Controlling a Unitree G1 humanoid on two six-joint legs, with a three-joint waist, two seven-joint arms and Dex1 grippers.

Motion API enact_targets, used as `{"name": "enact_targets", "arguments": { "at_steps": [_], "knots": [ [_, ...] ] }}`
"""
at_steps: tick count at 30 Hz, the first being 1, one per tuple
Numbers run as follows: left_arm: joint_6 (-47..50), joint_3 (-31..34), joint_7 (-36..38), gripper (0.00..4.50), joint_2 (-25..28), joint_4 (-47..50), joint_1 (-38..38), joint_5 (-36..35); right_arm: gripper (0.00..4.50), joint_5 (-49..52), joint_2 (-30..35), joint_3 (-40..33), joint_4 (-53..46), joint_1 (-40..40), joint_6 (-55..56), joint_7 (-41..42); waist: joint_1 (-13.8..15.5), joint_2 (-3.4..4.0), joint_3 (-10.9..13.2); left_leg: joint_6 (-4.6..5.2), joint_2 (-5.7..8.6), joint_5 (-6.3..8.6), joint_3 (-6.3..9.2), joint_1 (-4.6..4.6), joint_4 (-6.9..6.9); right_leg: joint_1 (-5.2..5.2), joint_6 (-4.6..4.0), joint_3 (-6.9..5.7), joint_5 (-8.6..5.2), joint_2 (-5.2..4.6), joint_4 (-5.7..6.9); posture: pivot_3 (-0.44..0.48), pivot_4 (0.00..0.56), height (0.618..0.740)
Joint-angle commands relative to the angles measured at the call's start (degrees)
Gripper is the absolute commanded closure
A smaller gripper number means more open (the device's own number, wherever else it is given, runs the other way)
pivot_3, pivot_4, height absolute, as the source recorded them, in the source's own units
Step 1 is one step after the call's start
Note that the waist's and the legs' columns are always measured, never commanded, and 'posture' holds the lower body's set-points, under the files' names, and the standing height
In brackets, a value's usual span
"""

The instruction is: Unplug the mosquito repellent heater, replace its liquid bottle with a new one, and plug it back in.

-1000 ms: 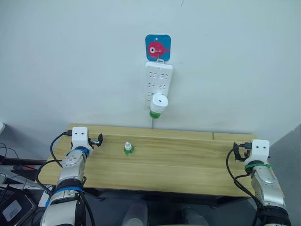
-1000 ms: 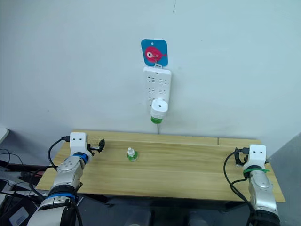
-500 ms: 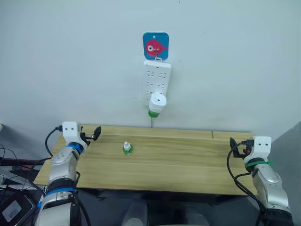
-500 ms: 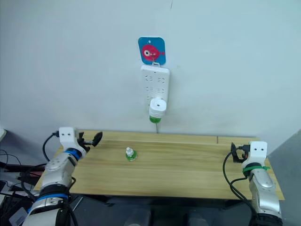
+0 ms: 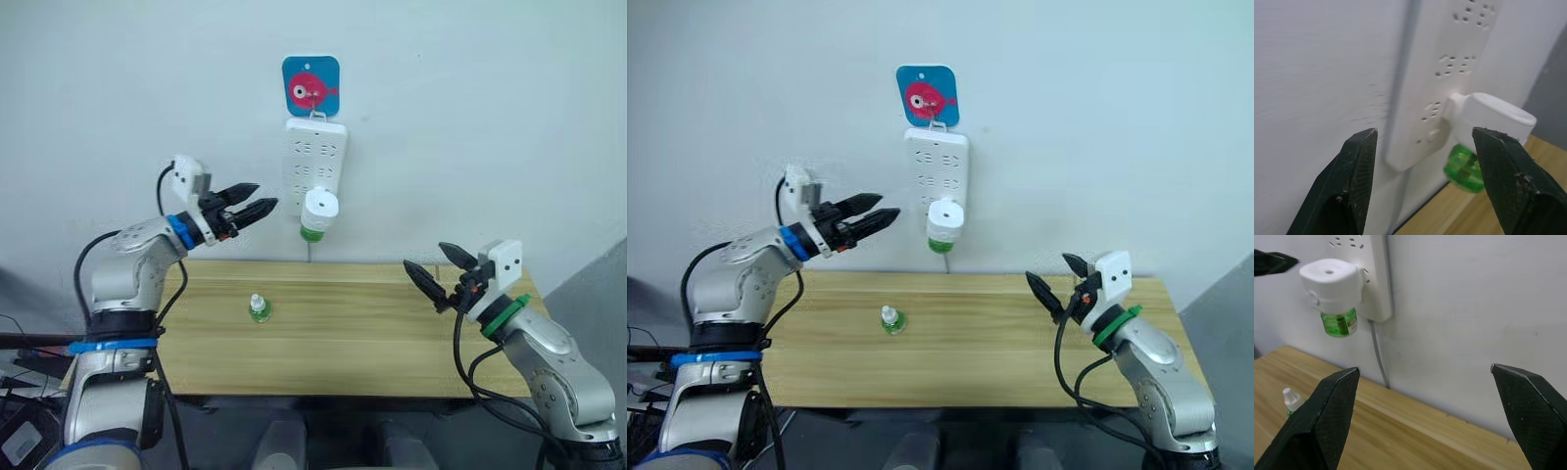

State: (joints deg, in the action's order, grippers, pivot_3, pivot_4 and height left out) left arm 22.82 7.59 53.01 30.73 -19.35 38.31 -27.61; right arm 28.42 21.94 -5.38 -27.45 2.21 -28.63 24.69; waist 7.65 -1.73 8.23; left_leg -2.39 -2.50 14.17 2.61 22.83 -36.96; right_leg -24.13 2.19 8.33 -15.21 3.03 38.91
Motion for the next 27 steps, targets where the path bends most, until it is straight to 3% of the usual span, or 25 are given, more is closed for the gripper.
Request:
{"name": "enact_targets", "arguments": {
  "at_steps": [1, 11, 27],
  "knots": [
    [-3.79, -0.45, -0.36, 1.17, -1.86, -3.7, 3.94, 1.88, 0.0, 0.72, -1.11, 1.47, -3.1, 1.2, -0.48, -0.84, -0.14, -0.02, 0.07, 0.0, 0.0, 0.0, 0.06, 0.02, 0.0, -0.01, 0.01, -0.06, 0.01, 0.01, 0.0, 0.29, 0.148, 0.74],
    [-13.88, -0.57, 0.27, 1.17, -5.2, -16.98, 11.1, 6.51, 0.0, 0.27, -1.59, 0.99, -4.88, 1.33, -1.88, -3.56, -0.34, -0.06, 0.24, 0.01, 0.01, 0.01, 0.25, 0.11, 0.03, -0.01, 0.02, -0.21, -0.02, 0.02, 0.0, 0.267, 0.135, 0.74],
    [-19.8, -4.97, 12.79, 1.17, -9.0, -29.44, 20.84, 11.72, 0.0, 0.04, -0.6, 1.51, -4.56, 1.25, -2.2, -3.36, -0.2, -0.1, 0.25, 0.0, 0.09, 0.0, 0.49, 0.18, -0.02, 0.06, 0.01, -0.39, 0.01, 0.01, 0.03, 0.277, 0.126, 0.74]
  ]
}}
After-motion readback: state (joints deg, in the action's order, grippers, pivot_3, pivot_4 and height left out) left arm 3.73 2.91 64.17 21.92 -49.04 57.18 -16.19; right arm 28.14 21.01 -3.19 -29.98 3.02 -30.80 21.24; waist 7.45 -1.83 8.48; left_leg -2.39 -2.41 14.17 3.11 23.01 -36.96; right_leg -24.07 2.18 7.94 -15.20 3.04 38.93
